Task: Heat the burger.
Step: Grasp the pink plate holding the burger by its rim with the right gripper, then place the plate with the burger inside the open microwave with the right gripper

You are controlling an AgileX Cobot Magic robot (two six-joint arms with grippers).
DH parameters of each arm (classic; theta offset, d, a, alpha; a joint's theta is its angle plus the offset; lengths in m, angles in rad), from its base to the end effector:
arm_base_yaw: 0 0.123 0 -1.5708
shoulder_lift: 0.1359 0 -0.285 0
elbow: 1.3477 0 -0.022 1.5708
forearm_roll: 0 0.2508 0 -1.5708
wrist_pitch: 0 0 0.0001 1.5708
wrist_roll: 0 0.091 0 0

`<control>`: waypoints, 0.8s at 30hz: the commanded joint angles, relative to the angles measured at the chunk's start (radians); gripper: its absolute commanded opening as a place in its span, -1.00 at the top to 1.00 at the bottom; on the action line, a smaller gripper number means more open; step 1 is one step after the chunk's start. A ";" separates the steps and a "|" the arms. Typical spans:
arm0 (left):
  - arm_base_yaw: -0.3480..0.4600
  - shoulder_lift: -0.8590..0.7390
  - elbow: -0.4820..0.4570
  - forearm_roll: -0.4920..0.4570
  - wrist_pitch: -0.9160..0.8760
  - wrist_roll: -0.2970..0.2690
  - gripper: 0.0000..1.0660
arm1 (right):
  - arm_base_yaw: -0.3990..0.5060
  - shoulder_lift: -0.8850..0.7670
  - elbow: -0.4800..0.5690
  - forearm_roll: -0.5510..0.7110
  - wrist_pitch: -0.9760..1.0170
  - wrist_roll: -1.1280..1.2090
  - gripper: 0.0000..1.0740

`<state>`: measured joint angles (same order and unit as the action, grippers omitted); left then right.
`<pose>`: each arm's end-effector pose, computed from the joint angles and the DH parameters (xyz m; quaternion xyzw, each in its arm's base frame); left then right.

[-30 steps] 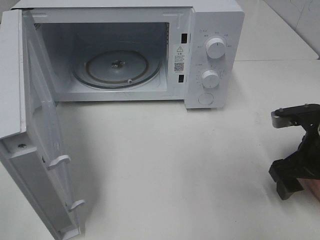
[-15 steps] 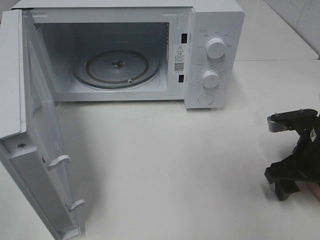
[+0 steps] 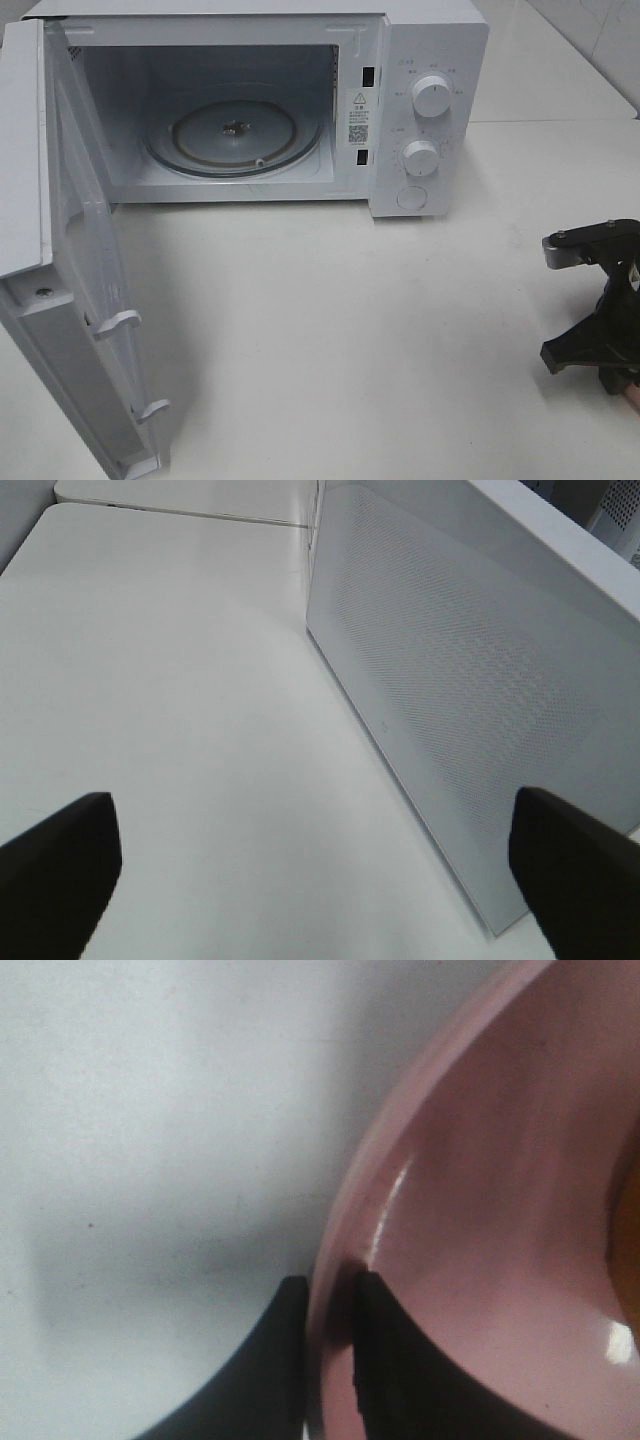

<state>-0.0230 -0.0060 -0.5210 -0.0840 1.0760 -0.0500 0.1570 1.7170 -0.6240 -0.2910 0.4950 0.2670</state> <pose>-0.0092 -0.0065 0.2820 -0.0090 0.8494 -0.0611 0.5242 0.2390 0.0252 0.1069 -0.0705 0.9942 -0.0644 0.0493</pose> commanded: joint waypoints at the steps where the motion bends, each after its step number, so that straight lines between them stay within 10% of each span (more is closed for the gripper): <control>1: 0.000 -0.014 0.003 -0.003 -0.009 0.002 -0.83 | -0.005 0.005 0.012 0.022 -0.006 0.014 1.00; 24: 0.000 -0.014 0.003 -0.003 -0.009 0.002 -0.83 | 0.060 0.005 0.000 -0.152 0.081 0.182 1.00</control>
<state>-0.0230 -0.0060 -0.5210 -0.0840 1.0760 -0.0500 0.2180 1.7160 -0.6240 -0.4280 0.5610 0.4260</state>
